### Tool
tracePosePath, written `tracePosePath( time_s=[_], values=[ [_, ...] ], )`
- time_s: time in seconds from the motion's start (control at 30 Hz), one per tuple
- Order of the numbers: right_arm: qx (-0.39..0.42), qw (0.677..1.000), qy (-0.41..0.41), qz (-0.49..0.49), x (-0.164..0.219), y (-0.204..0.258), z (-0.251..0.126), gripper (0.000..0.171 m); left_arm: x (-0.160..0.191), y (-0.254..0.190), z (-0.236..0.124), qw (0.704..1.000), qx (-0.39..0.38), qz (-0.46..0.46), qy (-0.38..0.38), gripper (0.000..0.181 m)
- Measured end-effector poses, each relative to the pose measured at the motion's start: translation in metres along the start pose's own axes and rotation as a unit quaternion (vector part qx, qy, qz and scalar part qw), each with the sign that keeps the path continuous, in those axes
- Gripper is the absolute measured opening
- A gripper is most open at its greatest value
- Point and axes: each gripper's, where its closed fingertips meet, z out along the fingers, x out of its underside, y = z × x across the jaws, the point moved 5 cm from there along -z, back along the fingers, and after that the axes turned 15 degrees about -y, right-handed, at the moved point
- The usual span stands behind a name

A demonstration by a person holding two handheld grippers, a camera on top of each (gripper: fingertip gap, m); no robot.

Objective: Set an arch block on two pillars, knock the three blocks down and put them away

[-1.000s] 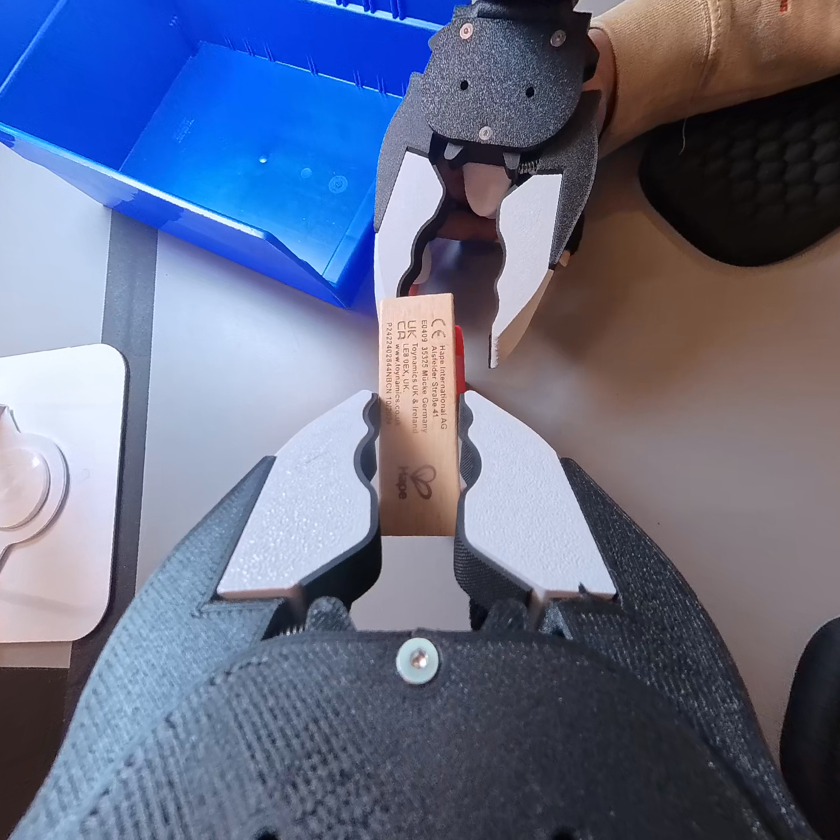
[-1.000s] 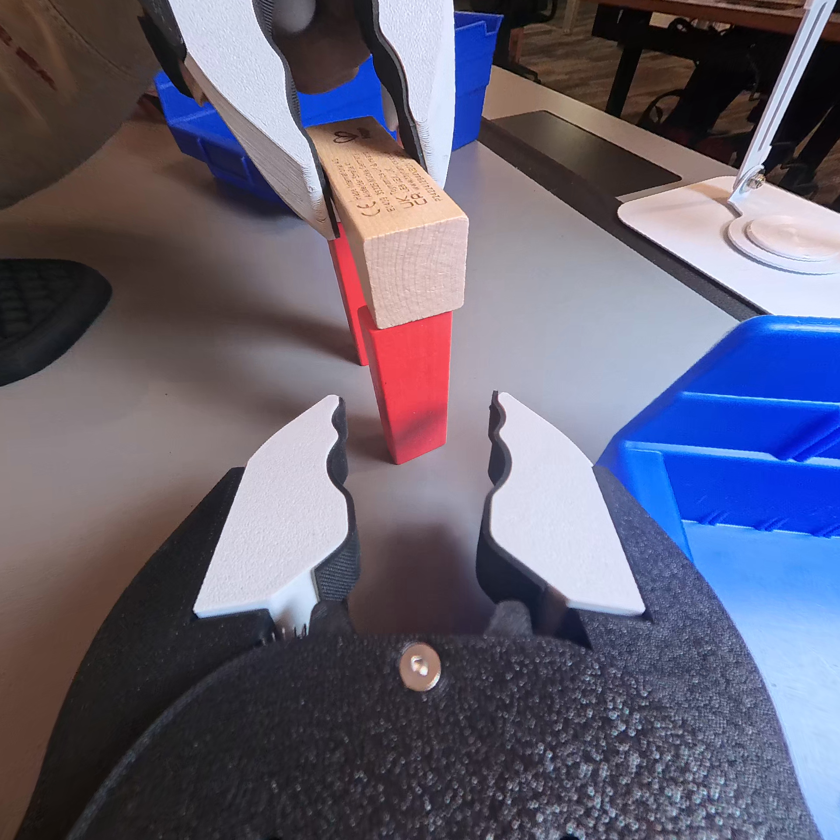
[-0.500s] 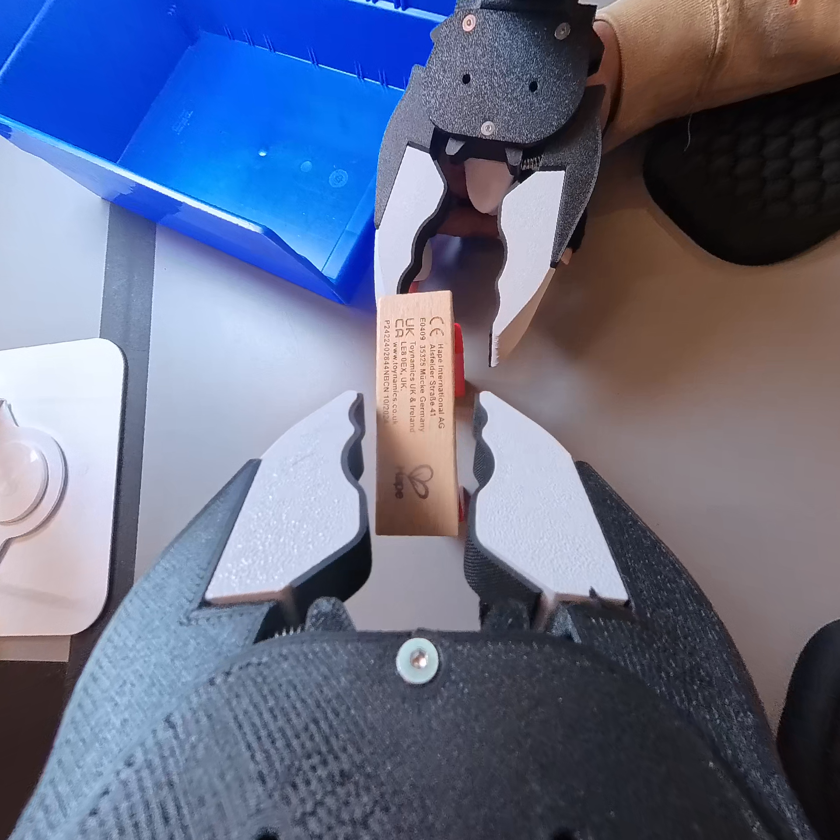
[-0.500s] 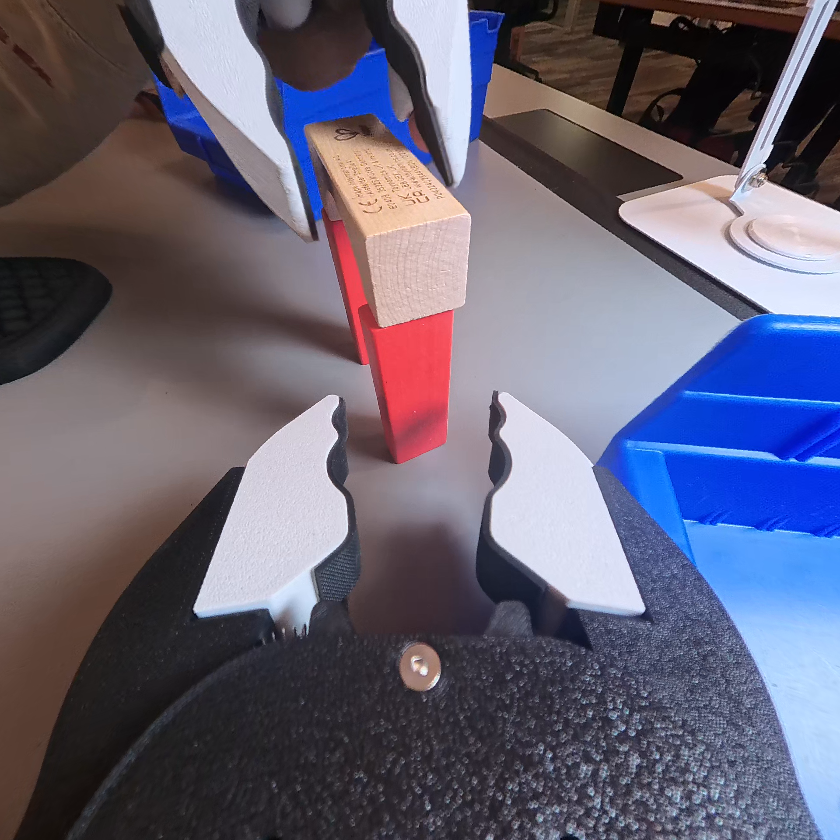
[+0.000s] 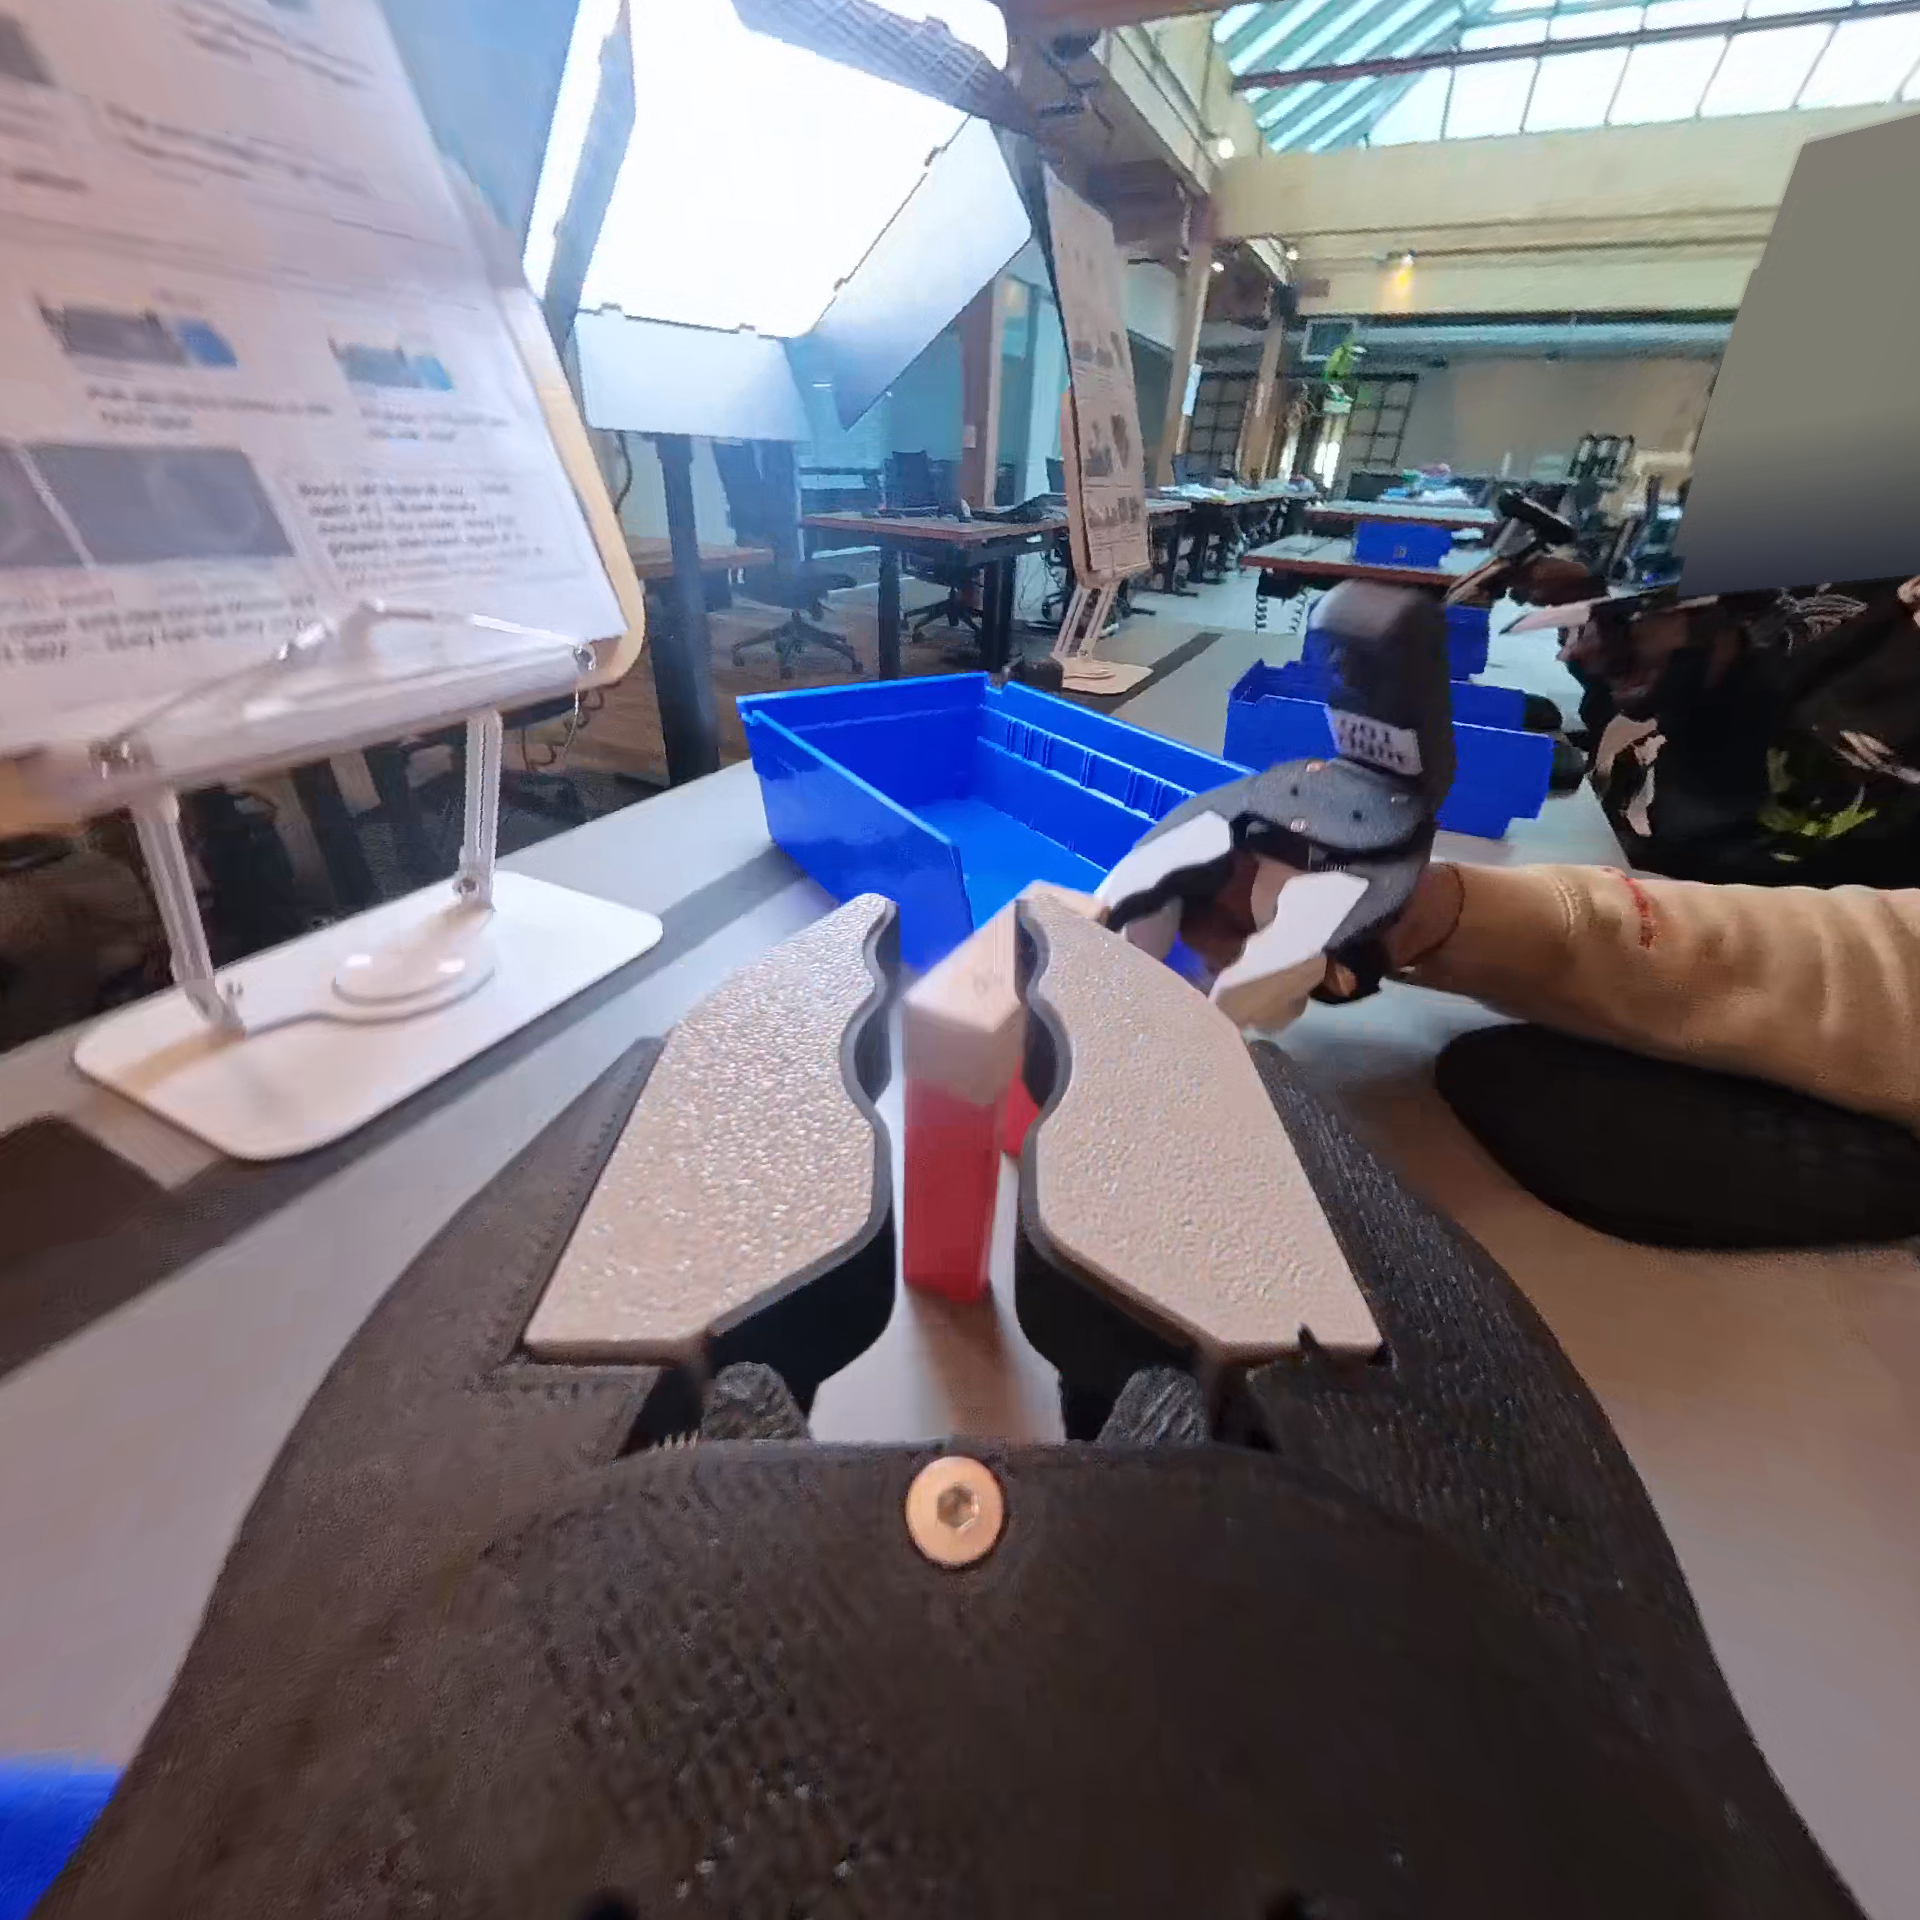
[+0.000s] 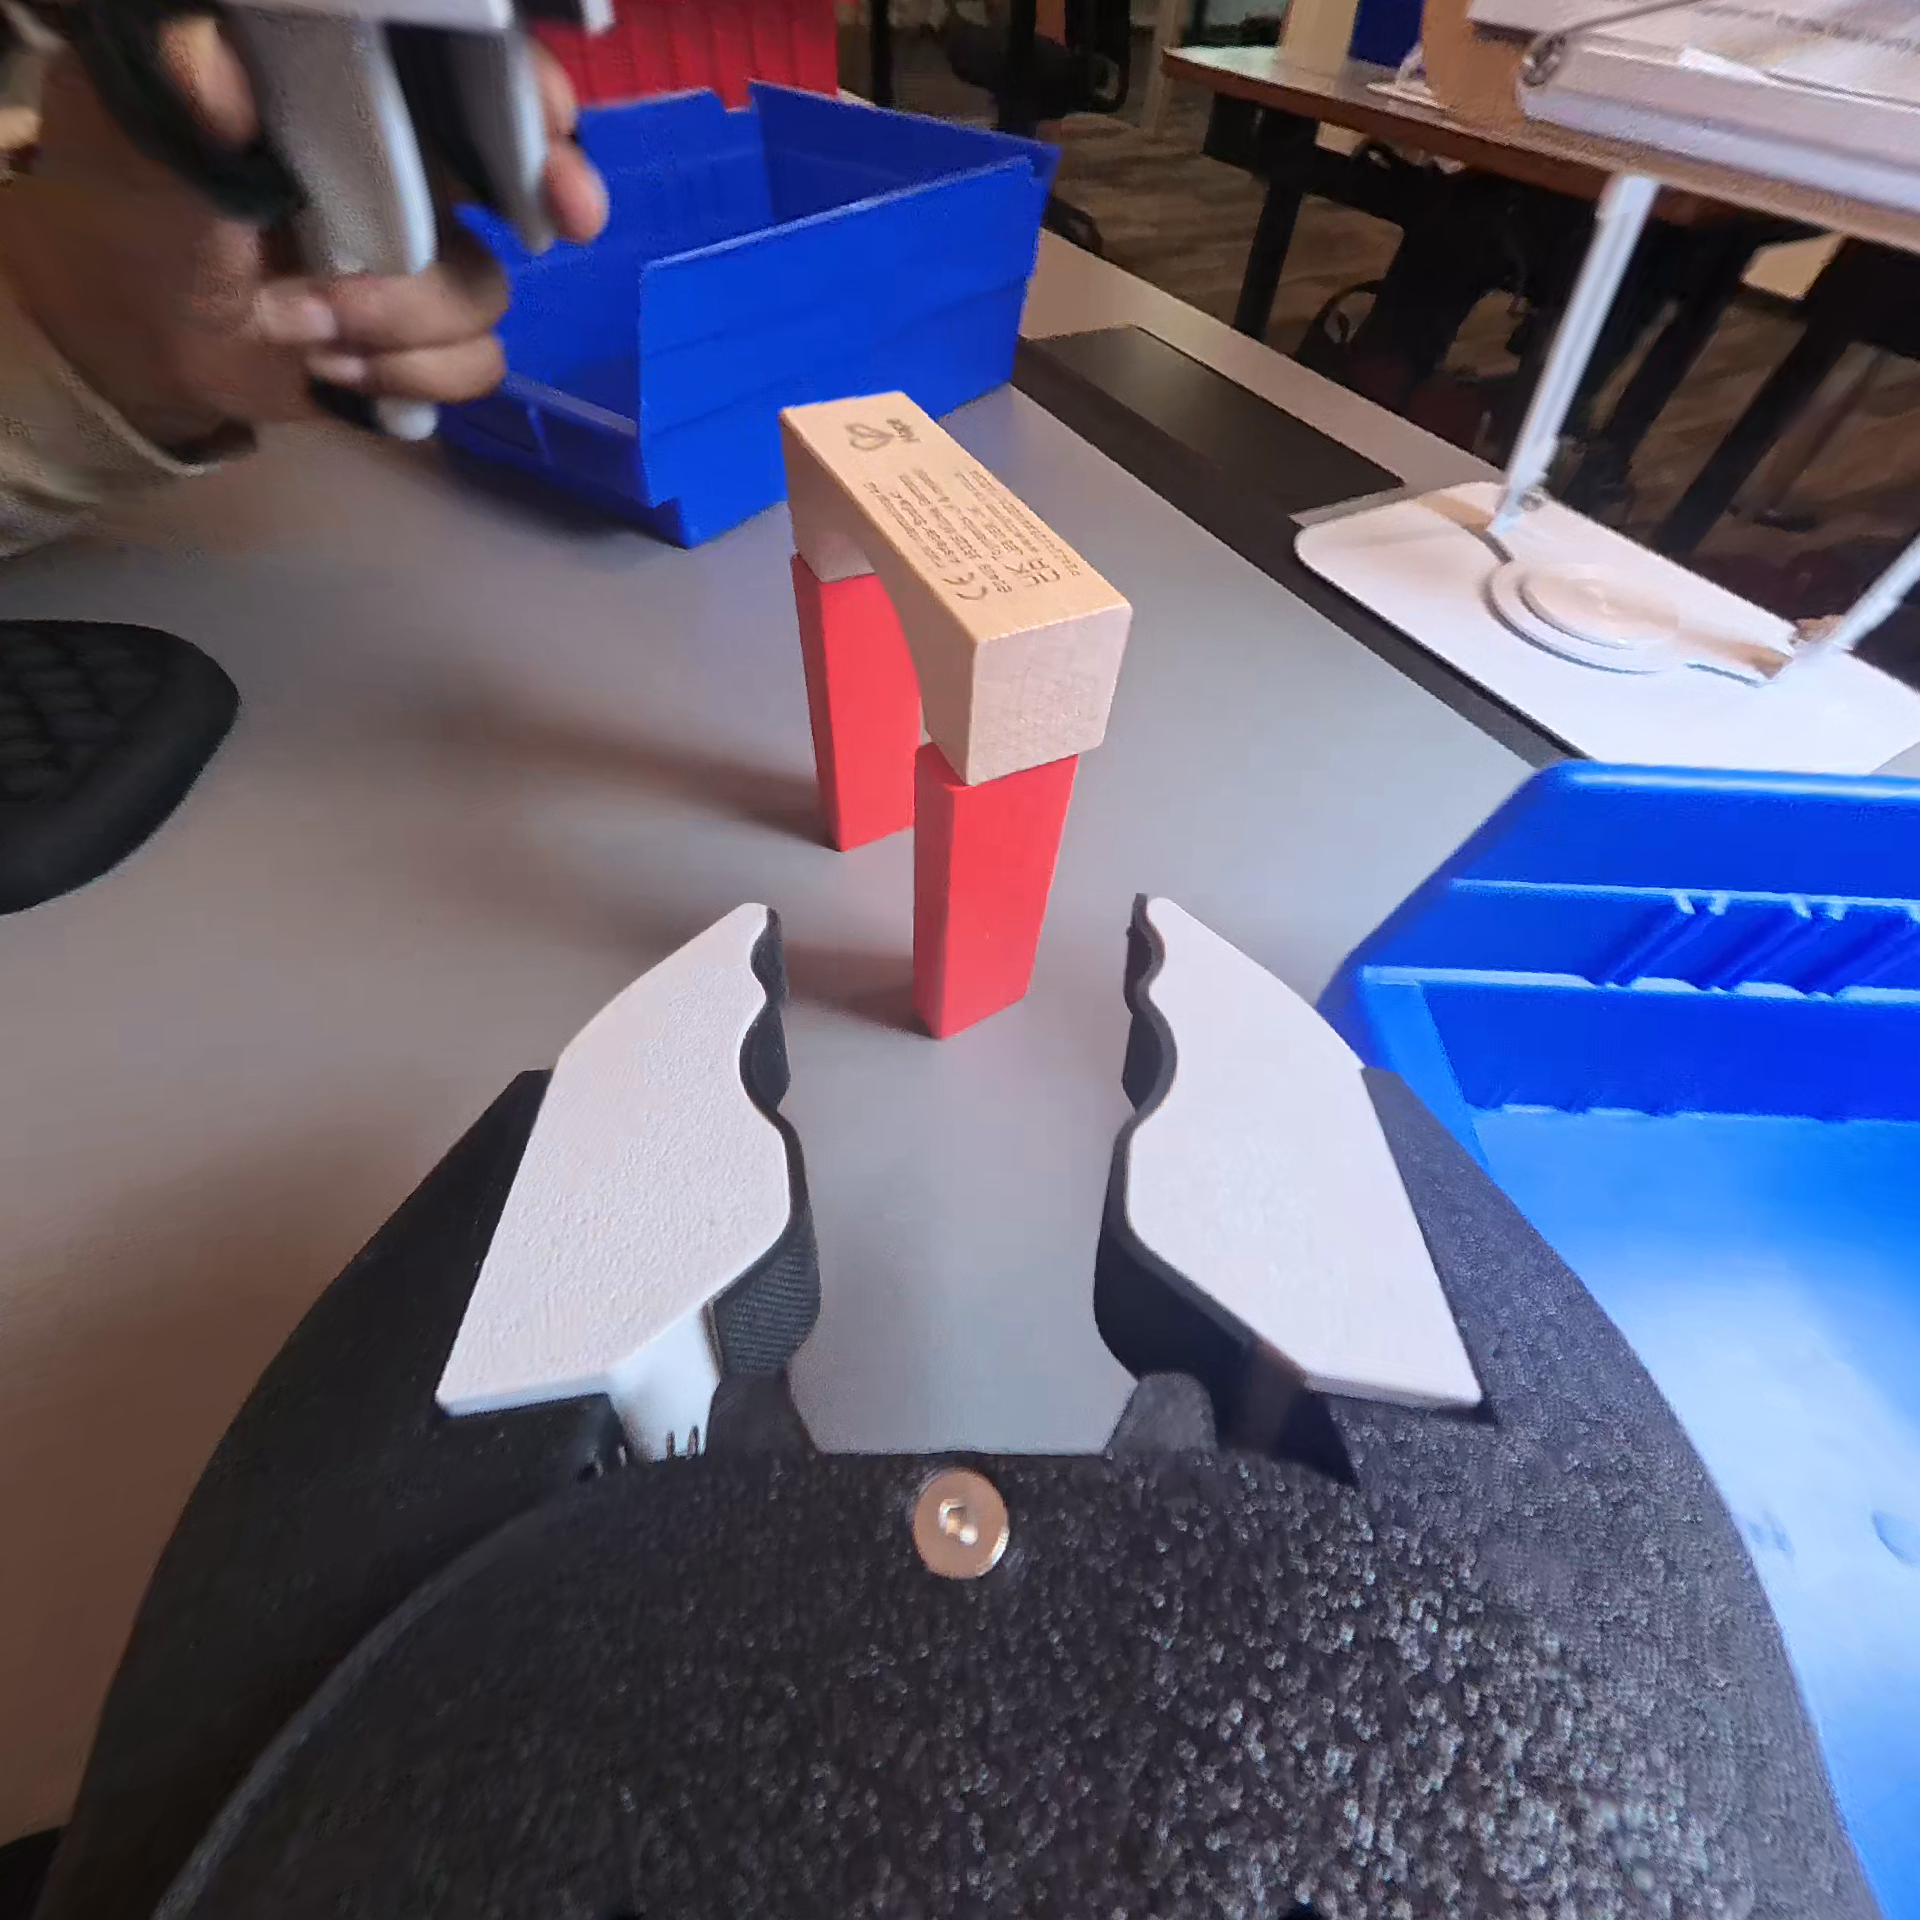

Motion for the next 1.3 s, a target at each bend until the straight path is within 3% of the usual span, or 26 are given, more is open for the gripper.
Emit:
tracePosePath(
  time_s=[0.1, 0.23, 0.37, 0.4, 0.53, 0.6, 1.0, 1.3],
  values=[
    [0.058, 0.998, 0.028, -0.012, -0.006, 0.01, -0.011, 0.062, 0.034, -0.014, -0.037, 0.999, -0.032, -0.022, 0.014, 0.0],
    [0.135, 0.99, 0.042, 0.007, -0.012, 0.032, -0.028, 0.063, 0.066, -0.027, -0.057, 0.992, -0.087, -0.017, 0.094, 0.0],
    [0.161, 0.986, 0.037, -0.003, -0.009, 0.052, -0.035, 0.064, 0.086, -0.032, -0.058, 0.981, -0.122, 0.04, 0.143, 0.0],
    [0.154, 0.987, 0.035, -0.001, -0.006, 0.056, -0.033, 0.066, 0.089, -0.032, -0.056, 0.979, -0.127, 0.047, 0.156, 0.005],
    [0.142, 0.988, 0.057, 0.002, 0.01, 0.054, -0.025, 0.078, 0.101, -0.032, -0.054, 0.971, -0.132, 0.045, 0.196, 0.064],
    [0.14, 0.988, 0.07, 0.002, 0.017, 0.051, -0.023, 0.084, 0.105, -0.032, -0.054, 0.967, -0.135, 0.039, 0.211, 0.084],
    [0.17, 0.983, 0.061, -0.016, 0.017, 0.037, -0.019, 0.086, 0.107, -0.036, -0.051, 0.968, -0.127, 0.049, 0.212, 0.088],
    [0.169, 0.985, 0.026, -0.011, 0.012, 0.015, 0.06, 0.108, 0.107, -0.038, -0.051, 0.969, -0.12, 0.05, 0.209, 0.089]
  ],
)
